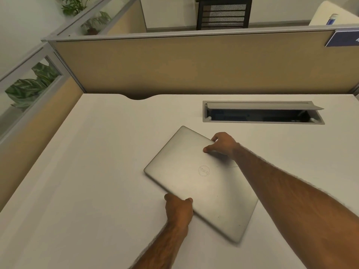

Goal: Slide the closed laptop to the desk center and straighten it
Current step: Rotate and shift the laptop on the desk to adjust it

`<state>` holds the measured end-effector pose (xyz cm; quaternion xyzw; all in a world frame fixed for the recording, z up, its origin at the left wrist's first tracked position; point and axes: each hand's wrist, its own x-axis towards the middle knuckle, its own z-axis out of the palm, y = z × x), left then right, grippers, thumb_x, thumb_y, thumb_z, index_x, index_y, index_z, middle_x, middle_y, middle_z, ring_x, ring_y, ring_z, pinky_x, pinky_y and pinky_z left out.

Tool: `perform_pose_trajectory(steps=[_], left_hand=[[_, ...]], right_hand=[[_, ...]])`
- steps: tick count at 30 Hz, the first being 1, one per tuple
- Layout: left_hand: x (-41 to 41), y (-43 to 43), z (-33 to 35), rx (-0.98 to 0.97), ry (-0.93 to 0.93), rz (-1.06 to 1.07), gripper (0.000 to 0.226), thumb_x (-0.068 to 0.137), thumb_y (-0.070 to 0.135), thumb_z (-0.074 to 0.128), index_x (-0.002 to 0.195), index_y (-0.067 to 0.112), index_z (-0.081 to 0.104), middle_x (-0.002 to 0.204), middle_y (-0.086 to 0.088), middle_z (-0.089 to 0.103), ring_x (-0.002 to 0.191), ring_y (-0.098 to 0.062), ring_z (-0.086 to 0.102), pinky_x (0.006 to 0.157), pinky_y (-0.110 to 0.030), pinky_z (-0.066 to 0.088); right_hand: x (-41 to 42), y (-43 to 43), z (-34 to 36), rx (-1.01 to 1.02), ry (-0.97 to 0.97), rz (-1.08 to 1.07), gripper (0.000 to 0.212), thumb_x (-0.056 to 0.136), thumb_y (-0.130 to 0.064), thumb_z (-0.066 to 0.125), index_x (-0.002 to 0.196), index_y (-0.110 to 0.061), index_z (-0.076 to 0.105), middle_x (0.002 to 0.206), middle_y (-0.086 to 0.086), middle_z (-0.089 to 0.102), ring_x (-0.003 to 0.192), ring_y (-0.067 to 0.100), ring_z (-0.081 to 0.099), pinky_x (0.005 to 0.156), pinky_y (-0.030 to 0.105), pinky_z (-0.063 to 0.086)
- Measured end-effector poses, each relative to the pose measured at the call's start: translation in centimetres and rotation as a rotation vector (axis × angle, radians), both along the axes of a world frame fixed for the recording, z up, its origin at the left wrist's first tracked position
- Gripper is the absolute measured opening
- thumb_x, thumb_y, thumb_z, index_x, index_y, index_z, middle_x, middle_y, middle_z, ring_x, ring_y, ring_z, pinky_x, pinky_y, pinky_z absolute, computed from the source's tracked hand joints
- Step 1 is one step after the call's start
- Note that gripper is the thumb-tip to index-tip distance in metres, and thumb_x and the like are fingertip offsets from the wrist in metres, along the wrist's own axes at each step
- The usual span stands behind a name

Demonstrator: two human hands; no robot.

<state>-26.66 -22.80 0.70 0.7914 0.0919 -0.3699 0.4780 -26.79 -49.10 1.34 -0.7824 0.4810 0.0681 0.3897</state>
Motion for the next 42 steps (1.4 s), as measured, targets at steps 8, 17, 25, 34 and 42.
perform_pose_trajectory(steps=[8, 17, 25, 34, 42], left_hand=[[0.0, -0.4, 0.9, -0.055, 0.077, 0.06, 0.029, 0.086, 0.007, 0.055, 0.111, 0.003, 0.04, 0.094, -0.008, 0.054, 0.076, -0.026, 0.055, 0.086, -0.051, 0.059], [3.9, 3.3, 0.5, 0.367, -0.435, -0.561, 0.039, 0.093, 0.044, 0.051, 0.098, 0.008, 0.065, 0.099, -0.011, 0.073, 0.095, -0.033, 0.071, 0.082, -0.04, 0.059], [11.3, 0.5, 1.8, 0.542, -1.104, -0.741, 0.027, 0.095, 0.037, 0.053, 0.104, 0.014, 0.064, 0.105, -0.007, 0.062, 0.1, -0.03, 0.059, 0.083, -0.042, 0.05], [12.8, -5.5, 2.0, 0.468, -0.819, -0.779, 0.044, 0.096, 0.036, 0.05, 0.13, 0.009, 0.049, 0.131, -0.013, 0.053, 0.121, -0.035, 0.051, 0.101, -0.045, 0.043], [14.6, -6.9, 0.7, 0.426, -0.629, -0.667, 0.065, 0.089, 0.043, 0.061, 0.143, 0.012, 0.044, 0.141, -0.014, 0.046, 0.133, -0.038, 0.042, 0.106, -0.046, 0.04]], right_hand=[[0.2, 0.1, 0.5, -0.029, 0.039, 0.069, 0.066, 0.07, -0.051, 0.09, 0.12, -0.017, 0.064, 0.133, 0.005, 0.06, 0.124, 0.028, 0.055, 0.11, 0.049, 0.045], [-4.8, 2.1, 2.5, -0.004, -0.156, -0.118, 0.058, 0.079, -0.039, 0.086, 0.129, -0.016, 0.068, 0.139, 0.007, 0.062, 0.127, 0.028, 0.059, 0.112, 0.047, 0.046], [-16.9, 6.2, 1.6, -0.058, -0.11, -0.581, 0.063, 0.083, -0.04, 0.081, 0.133, -0.004, 0.063, 0.131, 0.025, 0.066, 0.119, 0.041, 0.065, 0.1, 0.044, 0.052], [-16.7, 12.0, 0.4, 0.185, -0.147, -0.646, 0.071, 0.082, -0.049, 0.08, 0.127, -0.003, 0.052, 0.122, 0.015, 0.063, 0.111, 0.038, 0.065, 0.093, 0.058, 0.059], [-16.5, 12.7, 0.3, 0.299, -0.215, -0.773, 0.072, 0.078, -0.054, 0.081, 0.124, -0.004, 0.058, 0.129, 0.019, 0.061, 0.111, 0.037, 0.064, 0.09, 0.05, 0.058]])
